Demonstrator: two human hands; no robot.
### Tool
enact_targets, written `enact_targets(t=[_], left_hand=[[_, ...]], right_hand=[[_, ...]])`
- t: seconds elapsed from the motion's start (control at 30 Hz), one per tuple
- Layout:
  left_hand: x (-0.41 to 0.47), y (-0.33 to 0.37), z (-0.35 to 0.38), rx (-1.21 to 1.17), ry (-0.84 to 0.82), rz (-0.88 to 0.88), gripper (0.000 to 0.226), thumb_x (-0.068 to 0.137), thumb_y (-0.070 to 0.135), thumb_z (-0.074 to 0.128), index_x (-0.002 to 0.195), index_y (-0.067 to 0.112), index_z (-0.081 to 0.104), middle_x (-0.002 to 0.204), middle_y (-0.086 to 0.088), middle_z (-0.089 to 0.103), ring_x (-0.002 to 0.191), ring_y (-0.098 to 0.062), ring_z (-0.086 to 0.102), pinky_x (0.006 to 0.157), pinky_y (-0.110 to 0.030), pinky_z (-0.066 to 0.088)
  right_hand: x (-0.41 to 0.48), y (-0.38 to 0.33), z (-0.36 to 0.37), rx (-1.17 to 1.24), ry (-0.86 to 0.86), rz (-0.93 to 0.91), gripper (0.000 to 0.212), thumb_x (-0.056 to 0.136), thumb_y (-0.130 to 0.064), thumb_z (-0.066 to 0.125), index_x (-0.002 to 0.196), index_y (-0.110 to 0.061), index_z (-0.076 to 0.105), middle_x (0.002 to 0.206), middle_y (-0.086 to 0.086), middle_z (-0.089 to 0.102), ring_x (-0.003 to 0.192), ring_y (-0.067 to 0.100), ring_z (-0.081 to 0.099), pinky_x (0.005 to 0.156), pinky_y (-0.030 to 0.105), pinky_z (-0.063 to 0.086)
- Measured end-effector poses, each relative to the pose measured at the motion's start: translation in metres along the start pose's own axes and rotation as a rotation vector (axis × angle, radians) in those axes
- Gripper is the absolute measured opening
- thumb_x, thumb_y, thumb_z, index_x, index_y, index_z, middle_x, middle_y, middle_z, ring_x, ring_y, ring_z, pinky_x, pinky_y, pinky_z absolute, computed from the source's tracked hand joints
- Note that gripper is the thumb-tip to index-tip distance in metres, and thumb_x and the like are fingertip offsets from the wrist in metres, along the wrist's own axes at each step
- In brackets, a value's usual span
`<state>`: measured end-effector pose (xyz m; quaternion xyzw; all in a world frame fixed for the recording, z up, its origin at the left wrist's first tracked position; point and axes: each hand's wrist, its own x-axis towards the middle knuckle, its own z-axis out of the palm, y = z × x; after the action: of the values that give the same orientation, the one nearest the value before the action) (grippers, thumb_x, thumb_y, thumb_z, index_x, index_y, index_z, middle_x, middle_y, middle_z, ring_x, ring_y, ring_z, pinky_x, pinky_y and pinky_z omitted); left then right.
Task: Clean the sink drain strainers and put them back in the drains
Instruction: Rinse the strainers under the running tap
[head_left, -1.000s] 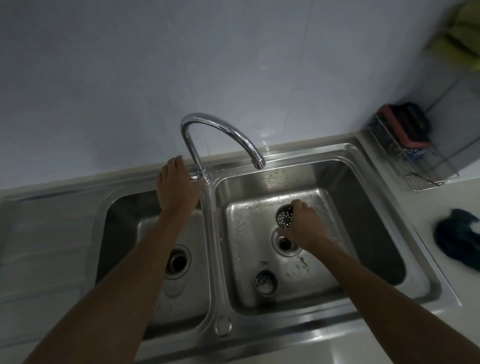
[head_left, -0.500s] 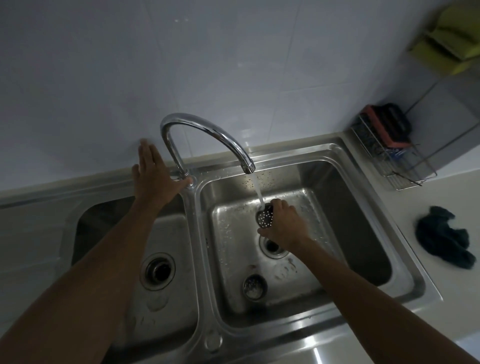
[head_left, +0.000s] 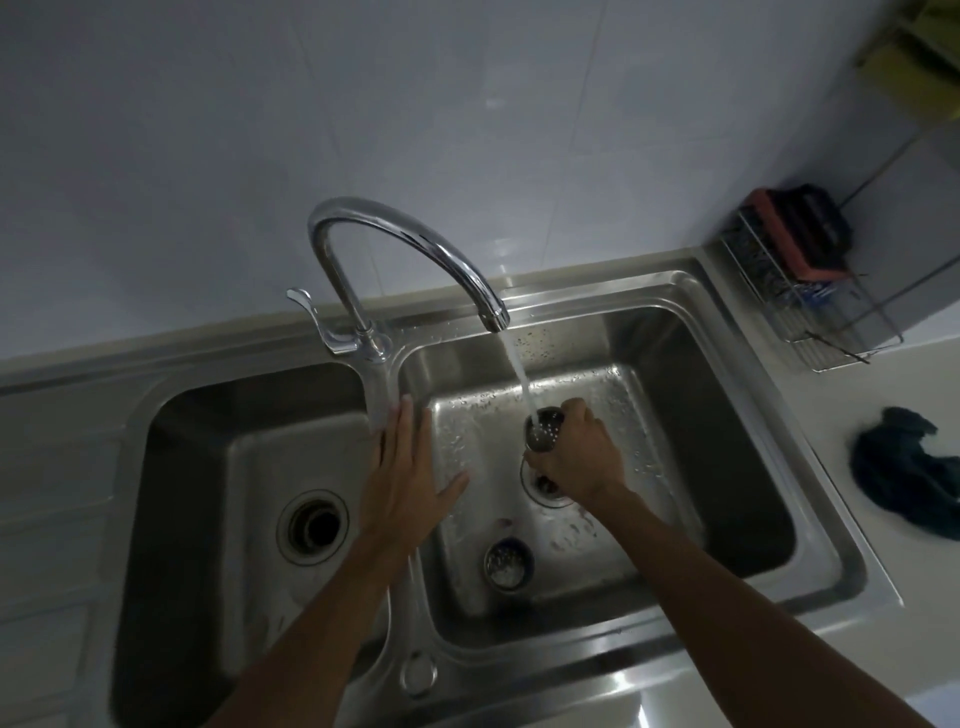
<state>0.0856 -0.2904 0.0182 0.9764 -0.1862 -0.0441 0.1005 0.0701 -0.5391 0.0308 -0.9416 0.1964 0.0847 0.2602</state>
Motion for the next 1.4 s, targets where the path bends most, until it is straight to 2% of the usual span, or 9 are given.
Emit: enact_targets(t=[0.23,0.37,0.5,0.67,0.8,0.9,1.0,1.13,1.4], left_hand=[[-0.002,0.006,0.008,0.186,-0.061,0.151,0.087,0.099,0.072,0.040,0.162,0.014,0.027,0.172,-0.013,0.017,0.161,-0.028,0.014,0.129,-0.058,0.012],[-0.007,0.007,0.014,0.189,-0.012,0.354,0.070,0.099,0.061,0.043,0.154,0.018,0.049,0.163,-0.004,0.044,0.148,-0.024,0.044,0.126,-0.056,0.020],[-0.005,0.010,0.011,0.204,-0.013,0.246,0.074,0.098,0.064,0.044,0.155,0.017,0.046,0.164,-0.006,0.041,0.151,-0.026,0.040,0.126,-0.058,0.021],[-0.008,0.010,0.011,0.169,-0.028,0.256,0.077,0.100,0.068,0.037,0.159,0.018,0.040,0.165,-0.003,0.039,0.152,-0.021,0.036,0.125,-0.050,0.027],[-0.006,0.011,0.010,0.158,-0.037,0.265,0.076,0.099,0.068,0.039,0.158,0.020,0.041,0.162,-0.001,0.043,0.148,-0.019,0.041,0.117,-0.039,0.037],[-0.007,0.010,0.011,0.154,0.002,0.255,0.073,0.100,0.065,0.043,0.155,0.017,0.045,0.160,-0.004,0.047,0.145,-0.021,0.045,0.118,-0.043,0.039],[-0.008,0.009,0.009,0.122,0.025,0.236,0.072,0.100,0.062,0.046,0.152,0.011,0.049,0.156,-0.007,0.051,0.142,-0.023,0.050,0.115,-0.044,0.042],[-0.008,0.011,0.008,0.122,0.014,0.253,0.071,0.100,0.062,0.044,0.151,0.014,0.050,0.156,-0.004,0.052,0.142,-0.018,0.050,0.114,-0.039,0.040],[-0.008,0.011,0.009,0.161,-0.034,0.218,0.080,0.101,0.069,0.037,0.158,0.012,0.041,0.167,-0.007,0.036,0.155,-0.023,0.033,0.124,-0.049,0.031]], right_hand=[[-0.015,0.017,0.031,0.241,-0.025,0.028,0.063,0.070,-0.051,0.085,0.117,-0.022,0.055,0.110,-0.002,0.059,0.095,0.015,0.059,0.077,0.027,0.048],[-0.019,0.021,0.027,0.882,-0.026,0.404,0.040,0.079,-0.055,0.078,0.101,-0.023,0.067,0.091,0.002,0.076,0.075,0.007,0.073,0.059,0.022,0.059],[-0.015,0.016,0.024,1.578,-0.224,0.693,0.046,0.086,-0.044,0.077,0.112,-0.006,0.071,0.097,0.015,0.078,0.089,0.024,0.074,0.083,0.040,0.063],[-0.023,0.014,0.024,1.827,-0.349,0.701,0.055,0.088,-0.045,0.076,0.124,-0.005,0.067,0.117,0.024,0.062,0.090,0.028,0.057,0.077,0.035,0.060],[-0.020,0.013,0.016,1.808,-0.328,0.725,0.056,0.086,-0.048,0.077,0.120,-0.004,0.069,0.110,0.019,0.066,0.082,0.021,0.059,0.085,0.034,0.055],[-0.020,0.002,0.014,1.670,-0.271,0.678,0.062,0.073,-0.051,0.087,0.113,-0.006,0.071,0.100,0.011,0.073,0.081,0.019,0.068,0.070,0.031,0.057],[-0.028,-0.001,0.017,1.039,-0.126,0.422,0.080,0.057,-0.057,0.092,0.120,-0.017,0.063,0.107,-0.001,0.070,0.086,0.011,0.067,0.073,0.030,0.058],[-0.023,0.011,0.018,0.168,0.228,-0.104,0.088,0.067,-0.036,0.093,0.139,-0.019,0.046,0.127,0.000,0.063,0.113,0.021,0.057,0.092,0.037,0.052],[-0.025,0.016,0.030,0.163,0.154,-0.181,0.081,0.070,-0.036,0.090,0.135,-0.022,0.045,0.127,0.001,0.061,0.110,0.021,0.061,0.091,0.036,0.055]])
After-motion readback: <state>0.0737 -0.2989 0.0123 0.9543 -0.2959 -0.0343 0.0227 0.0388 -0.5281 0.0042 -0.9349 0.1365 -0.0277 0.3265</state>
